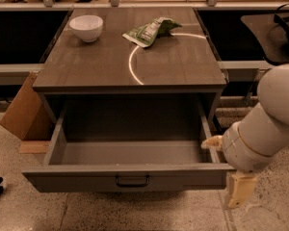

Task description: Close top drawer

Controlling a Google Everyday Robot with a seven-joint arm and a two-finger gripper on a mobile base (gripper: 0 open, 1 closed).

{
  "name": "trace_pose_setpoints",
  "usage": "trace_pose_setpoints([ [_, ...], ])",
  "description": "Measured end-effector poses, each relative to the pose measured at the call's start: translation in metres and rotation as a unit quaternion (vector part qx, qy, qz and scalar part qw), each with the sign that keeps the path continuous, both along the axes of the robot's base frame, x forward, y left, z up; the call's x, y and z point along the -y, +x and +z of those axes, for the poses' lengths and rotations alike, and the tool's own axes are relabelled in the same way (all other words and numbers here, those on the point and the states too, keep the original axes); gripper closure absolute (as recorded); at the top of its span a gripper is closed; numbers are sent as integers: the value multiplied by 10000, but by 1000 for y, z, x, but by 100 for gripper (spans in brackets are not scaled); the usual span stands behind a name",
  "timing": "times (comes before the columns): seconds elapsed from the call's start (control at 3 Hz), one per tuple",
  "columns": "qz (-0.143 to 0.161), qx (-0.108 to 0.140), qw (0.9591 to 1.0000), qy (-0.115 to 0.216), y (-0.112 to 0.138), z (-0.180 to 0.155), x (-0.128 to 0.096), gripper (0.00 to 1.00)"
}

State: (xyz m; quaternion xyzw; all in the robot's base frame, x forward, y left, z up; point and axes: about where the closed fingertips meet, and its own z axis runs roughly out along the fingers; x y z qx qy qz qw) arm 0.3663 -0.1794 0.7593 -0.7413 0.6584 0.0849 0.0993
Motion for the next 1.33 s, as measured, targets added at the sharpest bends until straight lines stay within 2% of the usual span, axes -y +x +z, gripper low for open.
trace_pose_setpoints([
  [0.33,26,40,9996,269,-6,-28,-3,42],
  [0.67,9,49,9991,431,-9,-52,-5,73],
  [1.0,41,-97,9992,377,-15,-77,-16,96],
  [1.33,-92,-165,9997,150,-12,-99,-30,100],
])
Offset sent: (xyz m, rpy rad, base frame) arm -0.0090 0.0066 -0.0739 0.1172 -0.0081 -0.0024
